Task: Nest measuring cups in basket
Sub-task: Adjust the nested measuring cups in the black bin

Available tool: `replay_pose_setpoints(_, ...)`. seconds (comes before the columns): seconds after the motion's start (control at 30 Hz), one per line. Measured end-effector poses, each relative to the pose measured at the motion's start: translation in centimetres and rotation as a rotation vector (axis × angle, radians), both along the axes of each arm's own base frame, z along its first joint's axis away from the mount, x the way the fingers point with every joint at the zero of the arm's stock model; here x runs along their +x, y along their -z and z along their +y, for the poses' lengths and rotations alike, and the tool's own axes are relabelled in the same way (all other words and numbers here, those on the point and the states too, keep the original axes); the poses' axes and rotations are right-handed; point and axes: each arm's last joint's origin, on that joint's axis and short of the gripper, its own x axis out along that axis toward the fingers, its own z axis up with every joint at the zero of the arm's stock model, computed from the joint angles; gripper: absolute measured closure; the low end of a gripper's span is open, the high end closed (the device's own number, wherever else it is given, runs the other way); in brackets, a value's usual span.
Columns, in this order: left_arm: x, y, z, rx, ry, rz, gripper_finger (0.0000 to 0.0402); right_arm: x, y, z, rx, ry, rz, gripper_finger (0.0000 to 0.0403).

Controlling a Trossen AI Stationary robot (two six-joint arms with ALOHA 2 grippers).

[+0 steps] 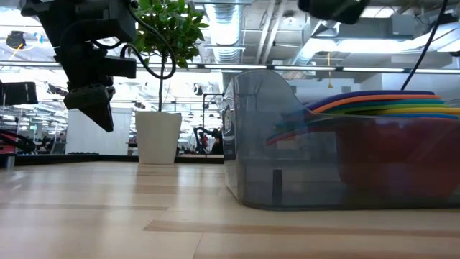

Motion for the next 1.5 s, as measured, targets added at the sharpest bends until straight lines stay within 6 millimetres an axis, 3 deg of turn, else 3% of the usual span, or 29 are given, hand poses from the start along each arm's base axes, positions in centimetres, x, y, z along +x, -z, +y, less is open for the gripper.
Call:
replay_pose_setpoints(0.23, 0.0, 0.0, 0.0, 0.001, 0.005, 0.003, 0.031, -1.0, 1.3, 0.5, -0.025, -0.025, 0.041, 0.0397)
replay_pose_setpoints(0.47, 0.0, 0.0, 0.0, 0.001, 0.006, 0.001, 0.031, -1.3, 1.8, 0.0, -0.058, -0.024, 0.08, 0.0373)
replay_pose_setpoints(0.6, 0.0, 0.0, 0.0, 0.001, 0.006, 0.001, 0.031, -1.5, 2.0, -0.4, -0.073, -0.027, 0.134, 0.038)
replay_pose_setpoints(0.77, 0.1, 0.0, 0.0, 0.001, 0.007, -0.002, 0.031, -1.4, 2.0, -0.6, -0.078, -0.037, 0.134, 0.0397)
replay_pose_setpoints(1.03, 0.1, 0.0, 0.0, 0.001, 0.007, -0.002, 0.031, -0.9, 2.0, -1.5, -0.085, -0.099, 0.141, 0.0369)
replay_pose_setpoints(1.33, 0.1, 0.0, 0.0, 0.001, 0.007, -0.001, 0.031, 0.0, 2.0, -2.8, -0.073, -0.104, 0.145, 0.0396)
replay_pose_setpoints(1.5, 0.1, 0.0, 0.0, 0.001, 0.007, -0.001, 0.031, 0.2, 2.0, -3.0, -0.051, -0.119, 0.155, 0.0381)
